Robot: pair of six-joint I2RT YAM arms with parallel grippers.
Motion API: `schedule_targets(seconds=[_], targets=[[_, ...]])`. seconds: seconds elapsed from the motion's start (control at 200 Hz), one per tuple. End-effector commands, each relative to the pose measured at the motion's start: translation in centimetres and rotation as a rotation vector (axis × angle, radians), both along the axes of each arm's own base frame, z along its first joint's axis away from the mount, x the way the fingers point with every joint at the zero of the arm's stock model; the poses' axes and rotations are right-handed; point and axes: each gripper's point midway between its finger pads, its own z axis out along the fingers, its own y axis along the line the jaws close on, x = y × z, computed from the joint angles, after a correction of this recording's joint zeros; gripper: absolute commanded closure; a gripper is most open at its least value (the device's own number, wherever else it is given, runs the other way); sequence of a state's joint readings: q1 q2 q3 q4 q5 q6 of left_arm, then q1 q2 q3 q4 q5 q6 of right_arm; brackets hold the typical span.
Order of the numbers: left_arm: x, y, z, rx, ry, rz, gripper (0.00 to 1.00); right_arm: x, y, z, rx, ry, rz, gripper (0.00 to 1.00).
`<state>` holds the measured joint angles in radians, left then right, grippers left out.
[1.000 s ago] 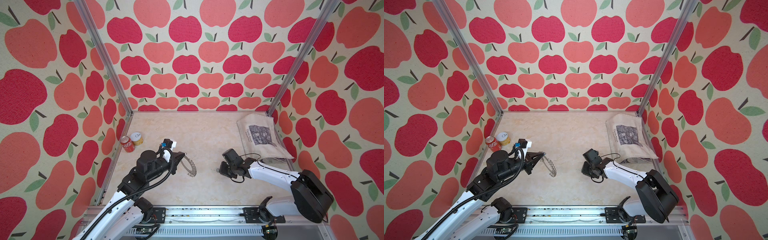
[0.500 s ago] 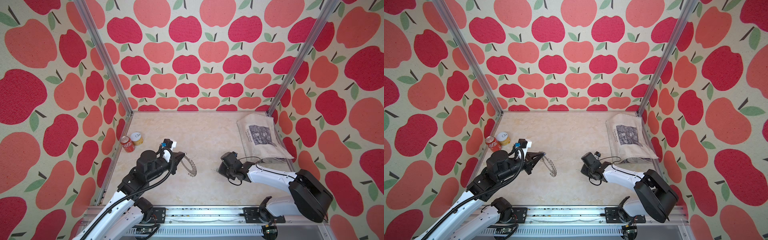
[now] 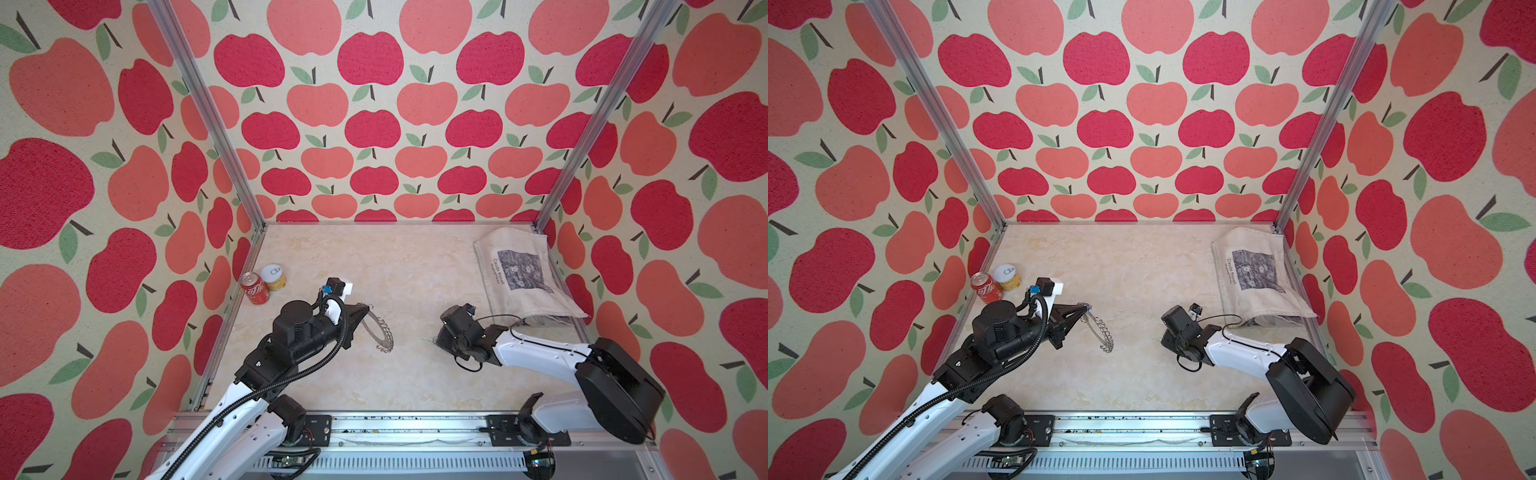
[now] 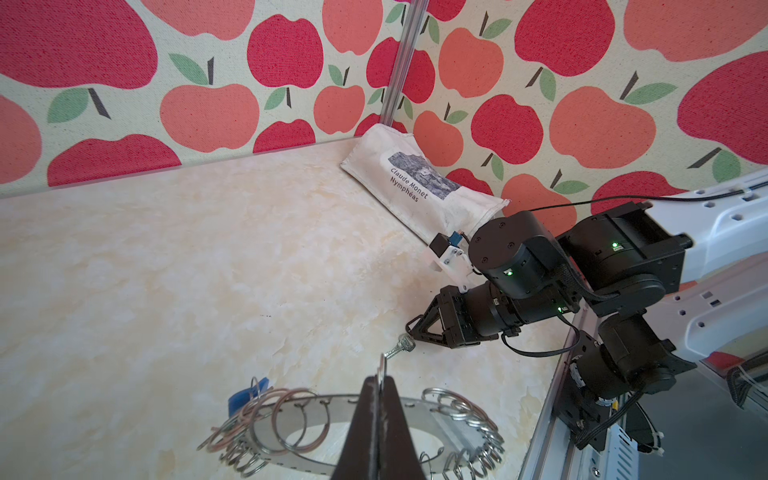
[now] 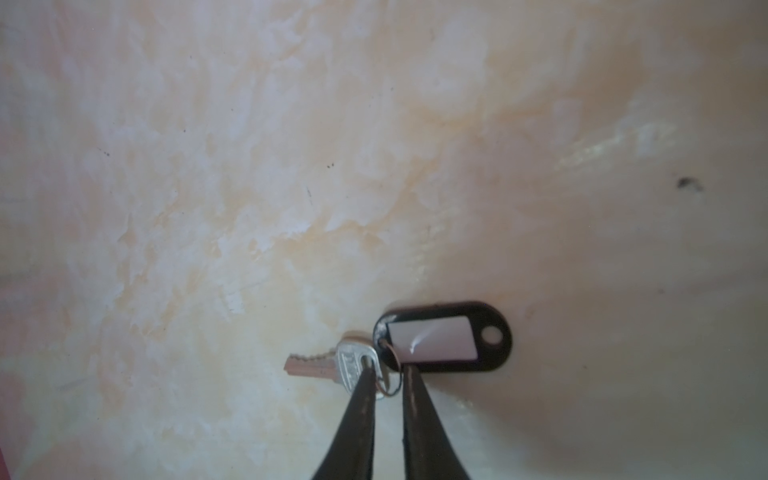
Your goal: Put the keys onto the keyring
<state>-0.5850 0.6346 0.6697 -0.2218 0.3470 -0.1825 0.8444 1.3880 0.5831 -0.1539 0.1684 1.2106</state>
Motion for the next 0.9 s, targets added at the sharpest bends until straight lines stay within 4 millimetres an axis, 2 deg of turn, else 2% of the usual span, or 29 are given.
schedule_targets(seconds=[0.0, 0.105, 0.275, 0.395, 0.48, 0.63, 0.75, 0.895], targets=[[-0.1, 0.2, 1.8, -0.016, -0.061, 0.001, 1.0, 0.2, -0.2, -0.4, -0.016, -0.006, -0.02, 0.84], [-0.1, 0.3, 1.8, -0.015, -0.062, 0.001, 1.0, 0.3, -0.1, -0.4, -0.015, -0.009, -0.02, 0.86], [-0.1, 0.3, 1.7, -0.013, -0.06, 0.002, 1.0, 0.2, -0.4, -0.3, -0.029, -0.012, -0.019, 1.0], [-0.2, 0.3, 1.7, -0.011, -0.061, 0.001, 1.0, 0.2, -0.8, 0.7, -0.059, -0.037, 0.023, 1.0], [-0.2, 0.4, 1.8, -0.012, -0.063, 0.001, 1.0, 0.5, -0.3, 2.5, -0.075, -0.088, 0.14, 1.0], [-0.3, 0.2, 1.9, -0.018, -0.068, -0.01, 1.0, 0.6, 2.0, 7.1, -0.071, -0.241, 0.501, 1.0], [-0.3, -0.2, 2.3, -0.026, -0.08, -0.031, 1.0, -0.3, 3.6, 11.9, -0.03, -0.415, 0.764, 1.0], [-0.2, -0.9, 3.1, -0.025, -0.101, -0.068, 1.0, -1.8, 4.4, 16.1, -0.015, -0.574, 0.982, 1.0]])
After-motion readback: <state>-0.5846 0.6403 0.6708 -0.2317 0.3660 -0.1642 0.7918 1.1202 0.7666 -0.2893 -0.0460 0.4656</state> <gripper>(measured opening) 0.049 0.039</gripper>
